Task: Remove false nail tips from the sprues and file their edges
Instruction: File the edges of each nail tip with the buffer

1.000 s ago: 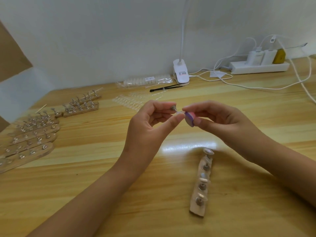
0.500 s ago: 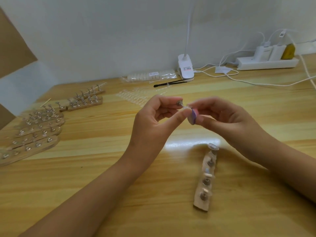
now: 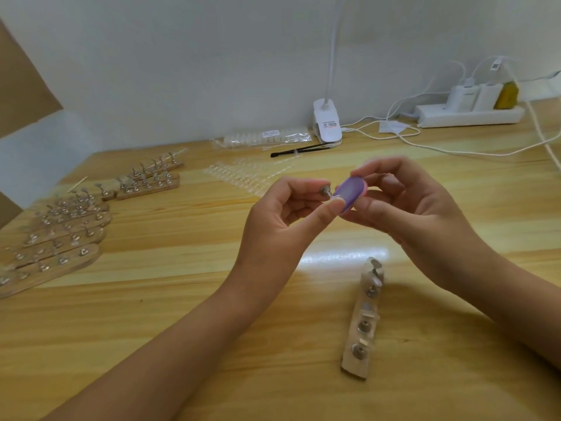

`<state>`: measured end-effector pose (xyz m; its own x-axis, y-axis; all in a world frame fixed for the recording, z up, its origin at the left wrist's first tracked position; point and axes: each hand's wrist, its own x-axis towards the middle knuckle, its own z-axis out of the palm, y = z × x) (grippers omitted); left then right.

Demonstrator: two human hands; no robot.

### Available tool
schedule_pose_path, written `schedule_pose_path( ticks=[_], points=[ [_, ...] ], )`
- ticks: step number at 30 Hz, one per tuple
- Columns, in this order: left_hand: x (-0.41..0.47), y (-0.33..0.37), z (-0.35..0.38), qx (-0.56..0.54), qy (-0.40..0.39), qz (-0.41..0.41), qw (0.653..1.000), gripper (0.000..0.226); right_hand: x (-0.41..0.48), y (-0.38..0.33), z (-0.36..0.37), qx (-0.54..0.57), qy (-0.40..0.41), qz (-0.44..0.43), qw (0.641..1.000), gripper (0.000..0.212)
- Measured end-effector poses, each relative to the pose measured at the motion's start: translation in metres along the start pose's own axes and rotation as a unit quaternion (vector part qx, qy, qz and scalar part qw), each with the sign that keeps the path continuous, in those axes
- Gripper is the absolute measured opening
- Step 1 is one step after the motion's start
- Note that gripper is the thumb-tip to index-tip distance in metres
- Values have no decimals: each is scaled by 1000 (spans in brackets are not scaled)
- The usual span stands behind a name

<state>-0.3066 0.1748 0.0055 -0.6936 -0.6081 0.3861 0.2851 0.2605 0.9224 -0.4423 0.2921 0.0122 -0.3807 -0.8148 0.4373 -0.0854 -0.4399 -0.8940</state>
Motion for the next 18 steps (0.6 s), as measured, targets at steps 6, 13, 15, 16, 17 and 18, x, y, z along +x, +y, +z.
schedule_pose_path(
  ticks=[6, 13, 15, 16, 17, 18],
  points=[
    [3, -1, -1, -31, 13, -25, 999, 29, 0, -4, 2, -19, 12, -8, 1000, 28],
    [3, -1, -1, -39, 11, -28, 999, 30, -1, -4, 4, -20, 9, -5, 1000, 26],
    [2, -1, 0, -39, 11, -32, 999, 31, -1, -3, 5, -24, 11, -5, 1000, 26],
    [2, -1, 0, -42, 11, -33, 999, 30, -1, -2, 4, -20, 25, -15, 999, 25],
    [3, -1, 0, -44, 11, -33, 998, 30, -2, -2, 4, -18, 32, -20, 999, 25],
    [3, -1, 0, -44, 12, -33, 998, 30, -1, -2, 4, -19, 27, -17, 999, 25]
  ],
)
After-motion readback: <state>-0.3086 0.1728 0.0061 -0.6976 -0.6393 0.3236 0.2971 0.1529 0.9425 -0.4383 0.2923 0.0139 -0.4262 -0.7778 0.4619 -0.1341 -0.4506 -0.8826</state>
